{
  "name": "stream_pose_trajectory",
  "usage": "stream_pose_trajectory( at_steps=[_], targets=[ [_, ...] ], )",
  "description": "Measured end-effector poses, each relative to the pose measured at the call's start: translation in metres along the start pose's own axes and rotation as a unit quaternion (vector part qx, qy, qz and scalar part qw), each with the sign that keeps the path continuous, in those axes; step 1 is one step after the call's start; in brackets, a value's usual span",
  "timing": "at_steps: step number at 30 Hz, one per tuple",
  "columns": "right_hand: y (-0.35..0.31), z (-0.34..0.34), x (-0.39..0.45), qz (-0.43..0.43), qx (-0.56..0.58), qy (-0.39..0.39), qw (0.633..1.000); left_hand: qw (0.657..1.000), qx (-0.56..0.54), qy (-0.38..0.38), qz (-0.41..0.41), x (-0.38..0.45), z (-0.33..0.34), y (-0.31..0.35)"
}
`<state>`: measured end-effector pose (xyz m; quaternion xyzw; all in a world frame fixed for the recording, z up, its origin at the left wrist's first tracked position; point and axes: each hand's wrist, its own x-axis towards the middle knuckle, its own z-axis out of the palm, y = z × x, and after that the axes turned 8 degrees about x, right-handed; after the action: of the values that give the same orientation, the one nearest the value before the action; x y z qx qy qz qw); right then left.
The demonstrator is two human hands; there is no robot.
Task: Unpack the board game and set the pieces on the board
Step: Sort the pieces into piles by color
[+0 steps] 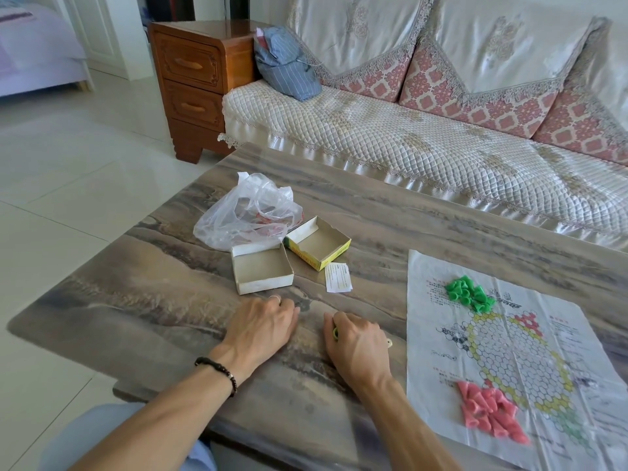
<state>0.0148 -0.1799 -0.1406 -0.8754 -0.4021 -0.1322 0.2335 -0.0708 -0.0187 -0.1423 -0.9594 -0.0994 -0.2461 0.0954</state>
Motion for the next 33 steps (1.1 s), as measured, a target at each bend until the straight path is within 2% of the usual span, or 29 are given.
stream_pose_trajectory(
  at_steps=[10, 15, 22, 27, 33],
  targets=[
    [0.003, -0.011, 0.002, 0.07, 0.034, 0.03, 0.997, 0.997, -0.067, 0.047, -0.008, -0.003, -0.008, 0.0],
    [0.002, -0.02, -0.005, 0.062, 0.051, 0.034, 0.996, 0.997, -0.052, 0.035, -0.039, -0.016, -0.015, -0.001],
    [0.001, -0.027, -0.012, 0.07, 0.084, 0.059, 0.992, 0.997, -0.073, 0.009, -0.033, -0.008, -0.02, 0.006],
    [0.022, -0.064, -0.016, 0.102, 0.115, 0.095, 0.983, 0.988, -0.154, 0.025, -0.019, 0.025, -0.037, 0.054],
    [0.091, -0.134, -0.051, 0.189, 0.093, 0.146, 0.967, 0.962, -0.27, 0.026, 0.019, 0.064, -0.057, 0.161]
  ],
)
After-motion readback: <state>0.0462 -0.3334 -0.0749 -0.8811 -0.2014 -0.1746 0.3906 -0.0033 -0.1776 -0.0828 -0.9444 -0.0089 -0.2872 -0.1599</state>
